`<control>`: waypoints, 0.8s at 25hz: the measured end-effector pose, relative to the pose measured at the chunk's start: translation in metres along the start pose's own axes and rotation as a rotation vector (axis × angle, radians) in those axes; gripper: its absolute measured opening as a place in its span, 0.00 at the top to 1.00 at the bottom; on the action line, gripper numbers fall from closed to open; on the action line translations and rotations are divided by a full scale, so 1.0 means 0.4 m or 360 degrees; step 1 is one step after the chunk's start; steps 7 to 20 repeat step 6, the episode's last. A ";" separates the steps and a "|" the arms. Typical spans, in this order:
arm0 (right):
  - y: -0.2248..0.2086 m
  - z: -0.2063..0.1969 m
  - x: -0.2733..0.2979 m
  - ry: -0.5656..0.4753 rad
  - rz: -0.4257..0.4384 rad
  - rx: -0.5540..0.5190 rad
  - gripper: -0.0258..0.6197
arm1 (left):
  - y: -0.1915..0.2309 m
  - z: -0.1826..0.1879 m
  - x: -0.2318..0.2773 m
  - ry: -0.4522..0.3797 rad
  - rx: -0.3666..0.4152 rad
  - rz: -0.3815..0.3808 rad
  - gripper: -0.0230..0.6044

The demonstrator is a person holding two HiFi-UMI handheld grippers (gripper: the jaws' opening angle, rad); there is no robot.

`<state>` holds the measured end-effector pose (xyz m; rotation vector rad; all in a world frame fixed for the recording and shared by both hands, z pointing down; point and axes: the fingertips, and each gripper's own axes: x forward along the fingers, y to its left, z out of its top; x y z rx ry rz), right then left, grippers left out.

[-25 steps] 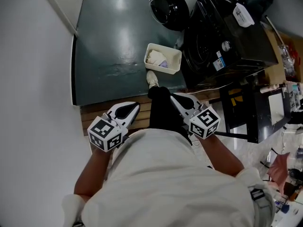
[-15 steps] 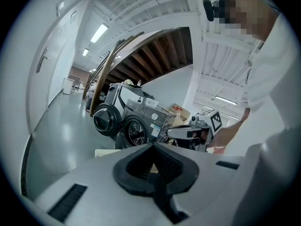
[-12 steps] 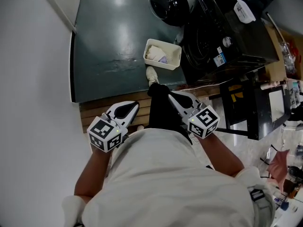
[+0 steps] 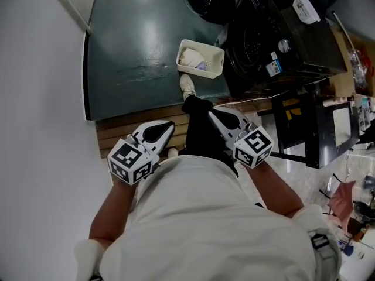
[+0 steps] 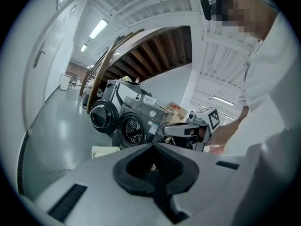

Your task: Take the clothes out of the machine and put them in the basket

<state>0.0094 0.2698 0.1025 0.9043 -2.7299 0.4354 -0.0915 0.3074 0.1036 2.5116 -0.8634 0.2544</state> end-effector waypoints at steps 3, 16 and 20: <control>0.001 -0.003 0.009 0.0007 0.0004 -0.0002 0.95 | 0.011 -0.011 0.002 0.0010 -0.0012 -0.0001 0.97; -0.001 -0.009 0.017 0.0016 0.0006 -0.0006 0.95 | 0.020 -0.020 0.007 0.0016 -0.0021 -0.0008 0.97; -0.001 -0.009 0.017 0.0016 0.0006 -0.0006 0.95 | 0.020 -0.020 0.007 0.0016 -0.0021 -0.0008 0.97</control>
